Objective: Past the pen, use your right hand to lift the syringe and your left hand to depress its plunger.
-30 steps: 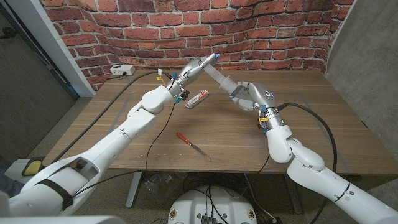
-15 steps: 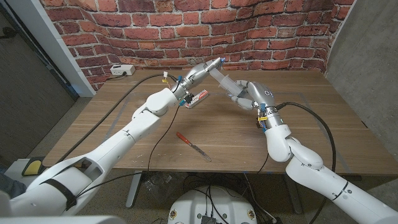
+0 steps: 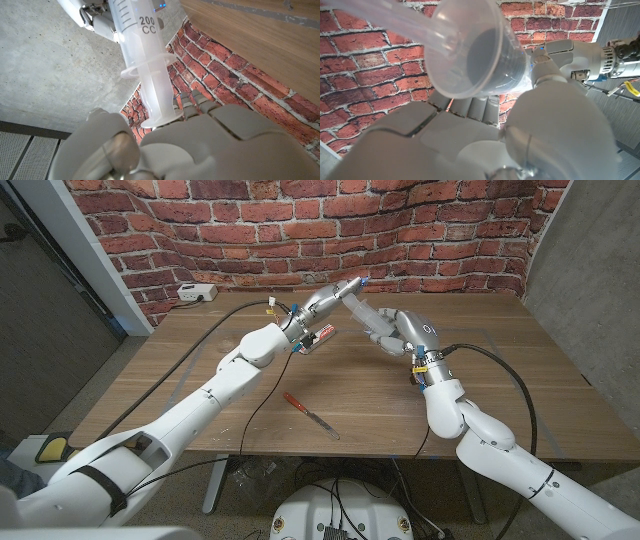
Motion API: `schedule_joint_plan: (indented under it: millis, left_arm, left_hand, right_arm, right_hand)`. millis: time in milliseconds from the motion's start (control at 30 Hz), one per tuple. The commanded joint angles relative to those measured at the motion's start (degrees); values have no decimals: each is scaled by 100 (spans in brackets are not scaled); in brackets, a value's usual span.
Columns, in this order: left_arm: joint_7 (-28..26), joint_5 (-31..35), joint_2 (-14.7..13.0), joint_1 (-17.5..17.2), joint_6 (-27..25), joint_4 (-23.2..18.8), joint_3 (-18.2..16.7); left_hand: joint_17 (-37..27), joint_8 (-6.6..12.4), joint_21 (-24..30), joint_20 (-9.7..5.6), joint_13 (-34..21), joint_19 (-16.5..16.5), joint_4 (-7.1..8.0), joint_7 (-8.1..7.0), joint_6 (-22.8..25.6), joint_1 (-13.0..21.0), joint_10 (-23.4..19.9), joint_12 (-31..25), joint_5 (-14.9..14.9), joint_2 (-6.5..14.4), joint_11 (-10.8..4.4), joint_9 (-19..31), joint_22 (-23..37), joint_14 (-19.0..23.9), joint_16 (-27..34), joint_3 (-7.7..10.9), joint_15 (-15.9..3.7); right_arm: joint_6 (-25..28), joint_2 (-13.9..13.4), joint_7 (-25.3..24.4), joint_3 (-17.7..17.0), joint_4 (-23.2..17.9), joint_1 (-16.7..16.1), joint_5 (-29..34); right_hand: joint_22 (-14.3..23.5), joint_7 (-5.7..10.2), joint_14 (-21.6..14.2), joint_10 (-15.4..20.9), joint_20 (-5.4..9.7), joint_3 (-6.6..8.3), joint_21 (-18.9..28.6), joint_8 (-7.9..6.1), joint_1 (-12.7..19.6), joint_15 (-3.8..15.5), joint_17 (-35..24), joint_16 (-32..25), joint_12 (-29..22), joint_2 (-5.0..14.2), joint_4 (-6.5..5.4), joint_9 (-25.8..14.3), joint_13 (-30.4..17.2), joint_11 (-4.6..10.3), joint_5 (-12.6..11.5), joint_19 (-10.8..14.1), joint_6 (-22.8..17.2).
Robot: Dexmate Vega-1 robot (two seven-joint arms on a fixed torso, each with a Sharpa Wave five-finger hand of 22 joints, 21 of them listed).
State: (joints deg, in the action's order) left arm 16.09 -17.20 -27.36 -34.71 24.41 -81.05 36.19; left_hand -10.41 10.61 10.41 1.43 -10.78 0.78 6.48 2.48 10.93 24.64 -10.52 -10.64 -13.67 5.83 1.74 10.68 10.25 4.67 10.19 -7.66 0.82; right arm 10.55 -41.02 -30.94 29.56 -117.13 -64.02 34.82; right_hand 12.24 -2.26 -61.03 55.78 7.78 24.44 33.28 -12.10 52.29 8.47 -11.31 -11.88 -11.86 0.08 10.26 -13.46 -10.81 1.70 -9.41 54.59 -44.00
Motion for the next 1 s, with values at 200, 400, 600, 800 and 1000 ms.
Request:
schedule_joint_plan:
  millis: [200, 400, 600, 800, 1000]
  left_arm:
    - [95, 47, 53, 77, -8, 45, 90]
    - [99, 74, 73, 71, -40, 30, 131]
    - [70, 118, 114, 43, -86, 12, 189]
    - [69, 223, 123, 55, -111, -20, 259]
    - [96, 271, 156, 85, -132, -8, 318]
  left_hand:
    - [-7, 37, 48, 29, -12, -46, -4, -19, -19, 22, 23, -46, -14, 21, -15, 9, 12, -28, 25, -40, 1]
    - [-7, 41, 51, 36, -12, -55, -4, -21, -19, 22, 33, -47, -15, 22, -16, 9, 13, -28, 29, -46, 6]
    - [-7, 42, 52, 58, -12, -70, -3, -24, -22, 22, 31, -52, -16, 24, -21, 9, 13, -40, 28, -51, 1]
    - [-7, 44, 54, 54, -12, -82, -2, -26, -24, 21, 43, -50, -16, 27, -15, 9, 13, -45, 29, -56, 7]
    - [-7, 44, 57, 1, -11, -91, 0, -31, -32, 20, 50, -53, -17, 30, -12, 9, 13, -48, 32, -62, 2]
  right_arm:
    - [-90, 61, -67, 58, 128, 105, 13]
    - [-130, 58, -73, 58, 144, 116, -3]
    - [-162, 52, -52, 57, 157, 127, -26]
    - [-175, 40, -49, 53, 165, 130, -20]
    - [-181, 20, -40, 36, 150, 107, -34]
  right_hand:
    - [11, 813, -183, 396, 462, 456, 56, -53, 928, 444, -20, -21, -24, 986, -423, -27, -25, 375, -39, -31, -863]
    - [9, 812, -174, 405, 461, 459, 76, -51, 934, 452, -19, -17, -27, 986, -417, -29, -26, 364, -40, -30, -867]
    - [7, 804, -182, 402, 460, 458, 92, -50, 936, 449, -21, -22, -25, 987, -415, -31, -27, 388, -40, -37, -873]
    - [3, 811, -195, 404, 461, 455, 114, -43, 930, 445, -23, -27, -27, 989, -420, -33, -28, 372, -39, -52, -869]
    - [1, 811, -189, 395, 462, 455, 129, -43, 930, 445, -22, -23, -22, 986, -418, -35, -28, 389, -39, -59, -877]
